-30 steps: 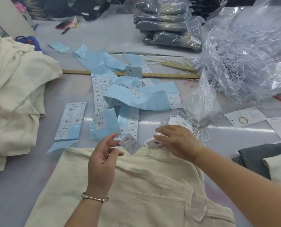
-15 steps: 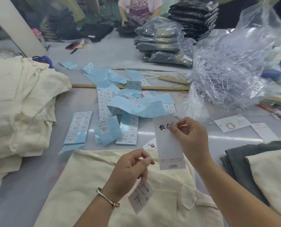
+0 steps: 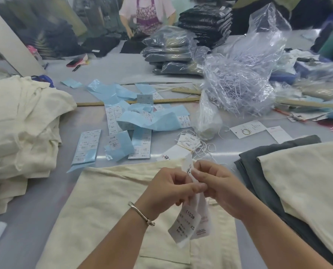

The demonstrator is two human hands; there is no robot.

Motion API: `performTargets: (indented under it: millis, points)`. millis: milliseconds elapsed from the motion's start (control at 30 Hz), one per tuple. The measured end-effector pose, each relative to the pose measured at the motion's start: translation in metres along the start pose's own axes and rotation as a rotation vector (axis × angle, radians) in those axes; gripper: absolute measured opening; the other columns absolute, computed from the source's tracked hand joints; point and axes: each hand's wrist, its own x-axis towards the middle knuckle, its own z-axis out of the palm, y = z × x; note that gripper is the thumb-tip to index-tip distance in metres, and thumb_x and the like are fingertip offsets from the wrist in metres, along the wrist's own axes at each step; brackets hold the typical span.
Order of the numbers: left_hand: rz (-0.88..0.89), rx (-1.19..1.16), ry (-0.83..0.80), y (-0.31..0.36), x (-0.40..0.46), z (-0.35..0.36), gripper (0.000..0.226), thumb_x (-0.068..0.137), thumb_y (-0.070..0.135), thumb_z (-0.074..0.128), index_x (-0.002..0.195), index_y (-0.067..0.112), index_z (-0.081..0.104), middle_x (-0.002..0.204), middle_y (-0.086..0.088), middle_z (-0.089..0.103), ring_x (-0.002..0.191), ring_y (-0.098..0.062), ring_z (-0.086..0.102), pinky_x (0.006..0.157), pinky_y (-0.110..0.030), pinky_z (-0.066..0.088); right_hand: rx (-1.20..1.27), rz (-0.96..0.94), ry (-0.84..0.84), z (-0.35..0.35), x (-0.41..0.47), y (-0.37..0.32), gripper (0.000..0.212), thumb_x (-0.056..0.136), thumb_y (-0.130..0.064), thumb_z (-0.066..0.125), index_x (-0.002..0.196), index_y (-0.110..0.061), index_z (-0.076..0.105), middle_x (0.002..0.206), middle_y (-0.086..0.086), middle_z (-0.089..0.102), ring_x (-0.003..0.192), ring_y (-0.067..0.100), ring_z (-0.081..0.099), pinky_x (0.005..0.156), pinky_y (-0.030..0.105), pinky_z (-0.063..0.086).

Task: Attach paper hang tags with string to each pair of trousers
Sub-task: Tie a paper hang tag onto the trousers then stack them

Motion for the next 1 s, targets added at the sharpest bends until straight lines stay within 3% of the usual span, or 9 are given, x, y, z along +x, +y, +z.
performTargets:
  millis: [233, 433, 600, 667, 767, 867, 933, 1000]
  points:
    - [0.051, -0.070, -0.081, 0.009, -0.013, 0.013, 0.026, 0.080, 0.015, 0.073, 0.055, 0.022, 0.068, 0.050, 0.007, 0.060, 0.043, -0.003, 0.047, 0.046, -0.013, 0.037, -0.030, -0.041, -0.019, 0.002, -0.020, -0.009, 0.030, 0.087, -0.031, 0.061, 0.081, -0.003, 0.051, 0.075, 0.018, 0.064, 0.071, 0.035, 0.068, 0.062, 0.032, 0.053]
    - [0.080, -0.068, -0.086, 0.015, -0.019, 0.019, 0.017, 0.079, 0.020, 0.069, 0.062, 0.020, 0.071, 0.054, 0.006, 0.061, 0.045, -0.004, 0.049, 0.046, -0.014, 0.040, -0.059, -0.055, 0.006, 0.003, -0.027, -0.013, 0.038, 0.089, -0.028, 0.058, 0.088, 0.009, 0.046, 0.086, 0.031, 0.055, 0.082, 0.048, 0.058, 0.074, 0.051, 0.042]
    - [0.077, -0.039, -0.137, 0.017, -0.021, 0.020, 0.017, 0.084, 0.018, 0.064, 0.070, 0.011, 0.068, 0.057, 0.005, 0.063, 0.047, -0.005, 0.050, 0.046, -0.015, 0.041, -0.106, -0.035, 0.012, 0.004, -0.031, -0.018, 0.040, 0.092, -0.028, 0.051, 0.092, 0.011, 0.048, 0.086, 0.027, 0.053, 0.082, 0.044, 0.056, 0.079, 0.052, 0.044]
    - [0.066, -0.021, -0.156, 0.017, -0.022, 0.020, 0.017, 0.085, 0.019, 0.064, 0.071, 0.011, 0.069, 0.059, 0.004, 0.064, 0.049, -0.006, 0.051, 0.048, -0.015, 0.041, -0.124, -0.006, 0.024, 0.002, -0.033, -0.020, 0.037, 0.093, -0.024, 0.050, 0.092, 0.013, 0.050, 0.083, 0.023, 0.056, 0.078, 0.037, 0.058, 0.077, 0.047, 0.048]
    - [0.032, -0.003, -0.169, 0.016, -0.021, 0.018, 0.016, 0.091, 0.008, 0.063, 0.077, 0.008, 0.071, 0.061, 0.001, 0.063, 0.052, -0.007, 0.051, 0.049, -0.014, 0.040, -0.231, -0.013, 0.092, 0.001, -0.035, -0.021, 0.019, 0.095, -0.007, 0.049, 0.077, -0.007, 0.053, 0.066, 0.003, 0.055, 0.060, 0.013, 0.054, 0.060, 0.025, 0.046]
    - [-0.005, -0.017, -0.177, 0.013, -0.021, 0.015, 0.012, 0.088, 0.011, 0.063, 0.078, 0.010, 0.070, 0.060, 0.000, 0.062, 0.050, -0.007, 0.049, 0.049, -0.012, 0.037, -0.457, -0.107, 0.258, -0.002, -0.035, -0.018, 0.015, 0.093, 0.002, 0.050, 0.092, -0.013, 0.051, 0.065, 0.015, 0.055, 0.057, 0.020, 0.047, 0.057, 0.034, 0.040]
    - [-0.019, -0.042, -0.164, 0.013, -0.021, 0.012, 0.009, 0.083, 0.018, 0.065, 0.076, 0.015, 0.068, 0.059, 0.000, 0.061, 0.049, -0.008, 0.048, 0.048, -0.013, 0.033, -0.525, -0.200, 0.337, -0.005, -0.037, -0.013, 0.039, 0.093, 0.001, 0.051, 0.117, -0.029, 0.053, 0.065, 0.016, 0.058, 0.055, 0.021, 0.048, 0.054, 0.031, 0.041]
    - [-0.010, -0.080, -0.146, 0.012, -0.021, 0.008, 0.009, 0.078, 0.026, 0.069, 0.075, 0.017, 0.068, 0.060, -0.001, 0.060, 0.051, -0.009, 0.047, 0.048, -0.014, 0.032, -0.495, -0.239, 0.407, -0.007, -0.038, -0.010, 0.046, 0.095, 0.001, 0.049, 0.121, -0.035, 0.061, 0.076, 0.009, 0.068, 0.064, 0.020, 0.056, 0.060, 0.030, 0.045]
